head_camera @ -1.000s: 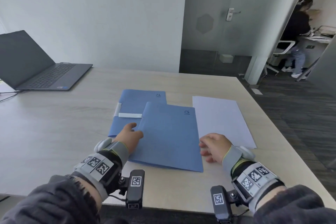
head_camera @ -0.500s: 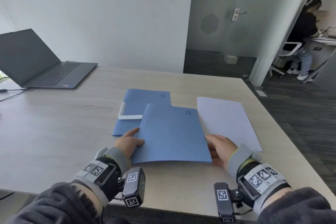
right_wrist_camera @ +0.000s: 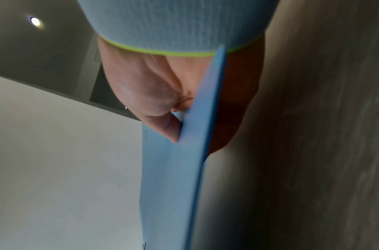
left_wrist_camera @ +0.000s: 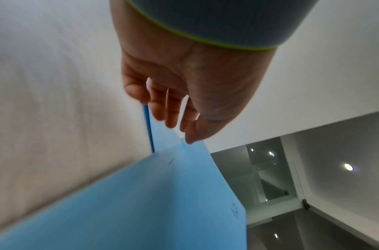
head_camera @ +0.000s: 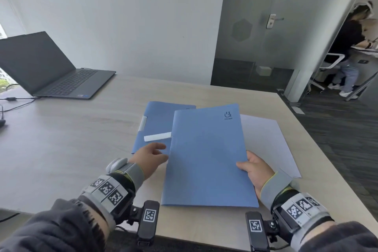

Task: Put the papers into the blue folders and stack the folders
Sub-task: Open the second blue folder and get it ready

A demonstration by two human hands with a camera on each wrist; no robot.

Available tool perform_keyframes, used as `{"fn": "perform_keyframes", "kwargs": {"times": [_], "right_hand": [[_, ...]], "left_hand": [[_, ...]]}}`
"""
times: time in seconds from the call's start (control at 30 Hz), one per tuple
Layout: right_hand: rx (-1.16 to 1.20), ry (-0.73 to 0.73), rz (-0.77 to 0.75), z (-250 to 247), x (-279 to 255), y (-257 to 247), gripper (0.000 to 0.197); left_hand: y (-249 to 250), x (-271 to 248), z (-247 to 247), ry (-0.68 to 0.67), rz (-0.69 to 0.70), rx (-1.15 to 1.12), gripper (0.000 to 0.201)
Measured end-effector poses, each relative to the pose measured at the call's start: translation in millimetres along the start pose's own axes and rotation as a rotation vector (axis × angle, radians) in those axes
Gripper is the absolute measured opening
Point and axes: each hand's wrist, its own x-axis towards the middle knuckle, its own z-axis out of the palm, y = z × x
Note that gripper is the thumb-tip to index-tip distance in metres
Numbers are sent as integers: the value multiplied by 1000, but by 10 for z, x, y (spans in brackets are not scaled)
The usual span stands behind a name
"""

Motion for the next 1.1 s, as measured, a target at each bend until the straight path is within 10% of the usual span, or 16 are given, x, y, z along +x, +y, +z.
{"fn": "perform_keyframes", "kwargs": {"times": [0.13,0.3,0.67,0.83,1.1], "right_hand": [[-16,-37,-27,-33,-29,-27,33],[-13,-95,-45,-15,-32,-47,36],[-16,-99,-65,-65,-59,-51,35],[19,-92,-78,-38,-60,-27,34],[63,-90,-75,-11,-49,29,35]], "left_hand": [[111,76,-171,245,152,389,47],[217,151,-244,88,75,724,82],[191,162,-106,10,2,493,53],[201,142,39,-67,-123,-127,23],[99,44,209,-64,-186,-428,36]]}}
